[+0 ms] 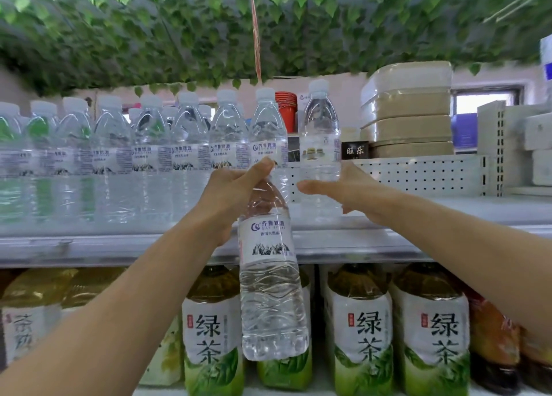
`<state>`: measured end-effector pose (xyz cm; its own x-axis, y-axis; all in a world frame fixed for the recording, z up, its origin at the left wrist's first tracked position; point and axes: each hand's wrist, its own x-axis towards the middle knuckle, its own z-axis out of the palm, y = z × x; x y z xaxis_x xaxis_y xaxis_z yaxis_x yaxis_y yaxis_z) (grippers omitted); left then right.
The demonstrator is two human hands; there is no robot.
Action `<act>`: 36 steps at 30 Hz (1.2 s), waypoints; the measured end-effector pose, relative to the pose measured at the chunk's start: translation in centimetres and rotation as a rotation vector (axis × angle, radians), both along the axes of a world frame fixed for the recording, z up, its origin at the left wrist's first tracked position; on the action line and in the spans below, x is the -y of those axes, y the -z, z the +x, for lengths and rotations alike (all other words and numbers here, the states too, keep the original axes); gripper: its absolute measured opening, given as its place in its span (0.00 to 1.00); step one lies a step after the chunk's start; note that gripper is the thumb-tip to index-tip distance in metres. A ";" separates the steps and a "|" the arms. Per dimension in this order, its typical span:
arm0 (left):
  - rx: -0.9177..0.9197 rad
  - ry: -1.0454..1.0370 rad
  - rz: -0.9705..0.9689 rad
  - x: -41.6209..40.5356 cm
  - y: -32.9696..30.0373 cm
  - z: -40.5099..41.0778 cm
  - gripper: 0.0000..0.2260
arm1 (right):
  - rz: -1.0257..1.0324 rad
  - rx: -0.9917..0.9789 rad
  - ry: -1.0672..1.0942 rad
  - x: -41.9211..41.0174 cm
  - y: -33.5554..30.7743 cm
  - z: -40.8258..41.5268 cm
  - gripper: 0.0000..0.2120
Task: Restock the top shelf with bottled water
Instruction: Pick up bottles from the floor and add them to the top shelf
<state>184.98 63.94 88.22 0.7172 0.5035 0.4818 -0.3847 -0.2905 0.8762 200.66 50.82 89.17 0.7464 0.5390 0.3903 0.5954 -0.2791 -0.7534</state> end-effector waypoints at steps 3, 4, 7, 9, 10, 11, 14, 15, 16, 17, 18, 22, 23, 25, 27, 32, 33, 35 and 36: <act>-0.012 -0.018 0.007 0.1 0.1 -0.1 0.16 | 0.121 -0.053 -0.145 0.8 -0.2 0.0 0.31; -0.016 -0.025 0.004 0.1 0.1 -0.1 0.16 | 0.125 -0.029 -0.155 1.1 -0.2 0.0 0.24; -0.034 -0.040 0.003 0.3 0.0 -0.3 0.16 | 0.146 0.054 -0.057 0.9 0.0 -0.1 0.33; -0.038 -0.022 -0.005 0.6 -0.1 -0.4 0.15 | 0.132 0.079 0.026 0.3 0.3 -0.4 0.48; -0.039 -0.016 -0.007 0.7 -0.1 -0.5 0.15 | 0.107 0.088 0.041 0.1 0.4 -0.3 0.54; -0.042 -0.016 -0.004 0.8 -0.1 -0.5 0.15 | 0.092 0.086 0.039 0.1 0.5 -0.1 0.55; -0.048 -0.018 0.001 0.7 -0.1 -0.5 0.15 | 0.125 0.038 -0.017 0.8 0.3 -0.4 0.39; -0.046 -0.014 0.000 0.6 -0.1 -0.5 0.15 | 0.133 0.041 -0.024 1.0 0.3 -0.2 0.34; -0.046 -0.014 0.000 0.6 -0.1 -0.4 0.15 | 0.129 0.055 -0.014 1.2 0.3 -0.2 0.30; -0.046 -0.019 0.005 0.5 -0.1 -0.4 0.15 | 0.129 0.085 0.008 1.2 0.3 -0.2 0.30; -0.047 -0.024 0.012 0.5 -0.1 -0.4 0.15 | 0.130 0.100 0.036 1.1 0.3 -0.2 0.35; -0.047 -0.024 0.032 0.2 0.0 -0.2 0.15 | 0.132 0.124 0.129 0.5 0.8 -0.5 0.51; -0.049 -0.027 0.037 0.1 0.0 -0.2 0.16 | 0.129 0.140 0.138 0.4 0.9 -0.5 0.53; -0.050 -0.029 0.040 0.0 0.1 -0.1 0.16 | 0.122 0.121 0.106 0.4 0.9 -0.5 0.51; -0.049 -0.026 0.041 -0.1 0.0 -0.1 0.16 | 0.151 0.057 0.025 0.7 0.5 -0.6 0.40; -0.061 -0.028 0.042 0.0 -0.1 -0.1 0.15 | 0.155 0.063 0.000 0.9 0.5 0.2 0.32; -0.064 -0.030 0.042 0.0 -0.1 -0.1 0.15 | 0.149 0.088 0.034 0.8 0.6 0.2 0.37; -0.069 -0.040 0.046 0.0 0.0 -0.1 0.15 | 0.133 0.104 0.087 0.5 0.7 0.0 0.43; -0.071 -0.043 0.051 0.0 0.0 -0.1 0.16 | 0.128 0.100 0.096 0.4 0.7 -0.1 0.44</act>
<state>184.91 63.93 88.27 0.7289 0.5106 0.4561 -0.3082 -0.3502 0.8845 200.54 50.38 88.50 0.7460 0.4082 0.5261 0.6446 -0.2441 -0.7245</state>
